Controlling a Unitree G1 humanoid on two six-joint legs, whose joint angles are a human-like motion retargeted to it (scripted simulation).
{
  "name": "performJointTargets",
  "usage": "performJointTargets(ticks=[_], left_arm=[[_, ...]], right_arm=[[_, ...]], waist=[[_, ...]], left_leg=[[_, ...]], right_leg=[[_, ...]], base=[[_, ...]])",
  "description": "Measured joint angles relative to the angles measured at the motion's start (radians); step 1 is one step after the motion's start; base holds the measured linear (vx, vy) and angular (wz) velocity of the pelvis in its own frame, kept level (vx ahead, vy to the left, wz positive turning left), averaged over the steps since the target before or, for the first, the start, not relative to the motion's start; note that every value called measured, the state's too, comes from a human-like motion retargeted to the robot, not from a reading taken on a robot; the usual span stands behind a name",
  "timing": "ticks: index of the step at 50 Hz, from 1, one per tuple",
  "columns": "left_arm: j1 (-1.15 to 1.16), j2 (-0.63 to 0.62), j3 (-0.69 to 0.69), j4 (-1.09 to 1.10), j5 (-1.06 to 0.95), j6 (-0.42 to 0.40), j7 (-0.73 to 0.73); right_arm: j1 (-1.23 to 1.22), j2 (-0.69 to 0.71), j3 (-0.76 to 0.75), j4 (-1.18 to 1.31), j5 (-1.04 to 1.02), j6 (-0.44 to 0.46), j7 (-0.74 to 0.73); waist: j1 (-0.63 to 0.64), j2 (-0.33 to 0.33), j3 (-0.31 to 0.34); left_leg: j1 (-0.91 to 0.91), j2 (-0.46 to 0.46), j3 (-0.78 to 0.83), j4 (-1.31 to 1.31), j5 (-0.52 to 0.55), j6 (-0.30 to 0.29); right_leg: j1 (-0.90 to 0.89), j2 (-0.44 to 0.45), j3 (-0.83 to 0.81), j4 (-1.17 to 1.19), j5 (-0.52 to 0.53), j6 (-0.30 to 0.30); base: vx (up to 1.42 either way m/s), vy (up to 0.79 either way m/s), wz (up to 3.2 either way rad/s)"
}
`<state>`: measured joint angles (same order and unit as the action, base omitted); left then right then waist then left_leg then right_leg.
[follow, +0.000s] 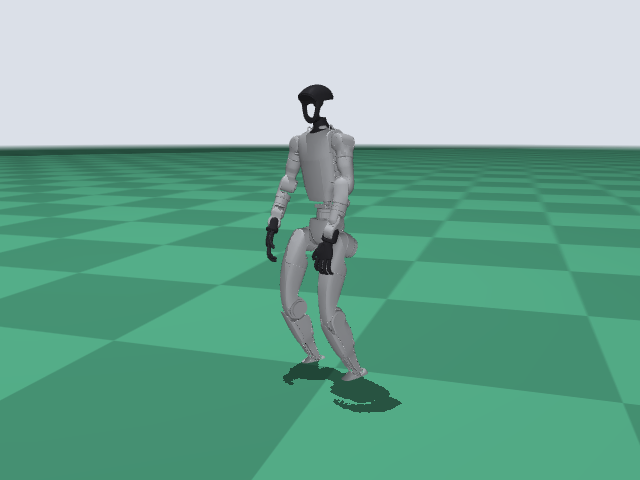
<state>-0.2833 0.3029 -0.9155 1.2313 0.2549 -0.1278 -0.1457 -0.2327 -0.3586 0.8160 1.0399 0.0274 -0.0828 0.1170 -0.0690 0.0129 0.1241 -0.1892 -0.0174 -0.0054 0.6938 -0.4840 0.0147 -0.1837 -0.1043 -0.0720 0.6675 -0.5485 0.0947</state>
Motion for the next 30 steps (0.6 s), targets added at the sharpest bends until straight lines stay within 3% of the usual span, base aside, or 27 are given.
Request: performJointTargets(ticks=[2, 8, 10, 21, 28, 30], left_arm=[[-0.007, 0.004, 0.015, -0.006, -0.020, 0.001, -0.001], [0.012, -0.006, 0.040, -0.012, -0.053, 0.003, 0.011], [-0.005, 0.000, 0.044, -0.021, -0.066, 0.006, 0.003], [-0.033, -0.011, 0.028, -0.055, -0.099, 0.007, -0.032], [-0.055, 0.035, 0.074, -0.232, -0.231, -0.019, -0.070], [-0.054, 0.105, 0.110, -0.400, -0.325, -0.014, -0.096]], right_arm=[[-0.001, -0.011, -0.019, -0.005, -0.006, 0.002, -0.005], [0.025, -0.007, -0.041, 0.004, -0.009, 0.004, -0.020], [0.016, -0.016, -0.054, 0.004, -0.005, 0.006, -0.018], [0.031, -0.027, -0.089, -0.040, 0.115, 0.001, -0.014], [0.018, -0.090, -0.162, -0.298, 0.352, -0.033, 0.014], [0.032, -0.170, -0.193, -0.485, 0.462, -0.020, 0.029]], waist=[[0.005, 0.004, -0.011], [0.008, 0.007, 0.018], [0.015, 0.009, 0.001], [-0.002, 0.015, 0.047], [-0.018, 0.018, 0.068], [-0.012, 0.040, 0.066]], left_leg=[[0.039, -0.003, -0.003, -0.091, 0.025, 0.002], [0.036, -0.003, 0.007, -0.003, -0.010, 0.008], [0.067, -0.010, 0.005, -0.101, 0.018, 0.011], [0.060, -0.010, 0.023, -0.010, -0.018, 0.011], [0.037, 0.014, 0.039, 0.054, -0.052, 0.002], [0.023, 0.045, 0.034, 0.058, -0.061, -0.005]], right_leg=[[0.037, 0.004, -0.002, -0.091, 0.026, -0.001], [0.032, -0.002, 0.010, 0.000, -0.015, -0.003], [0.057, -0.001, 0.010, -0.090, 0.010, -0.004], [0.028, 0.001, 0.050, 0.029, -0.042, -0.009], [-0.001, 0.031, 0.084, 0.075, -0.072, -0.013], [0.011, 0.067, 0.086, 0.007, -0.051, -0.015]], base=[[0.10, -0.01, -0.03], [0.01, 0.00, -0.01], [0.11, 0.00, -0.04], [0.01, 0.00, -0.03], [0.01, -0.03, -0.20], [0.06, -0.05, -0.34]])
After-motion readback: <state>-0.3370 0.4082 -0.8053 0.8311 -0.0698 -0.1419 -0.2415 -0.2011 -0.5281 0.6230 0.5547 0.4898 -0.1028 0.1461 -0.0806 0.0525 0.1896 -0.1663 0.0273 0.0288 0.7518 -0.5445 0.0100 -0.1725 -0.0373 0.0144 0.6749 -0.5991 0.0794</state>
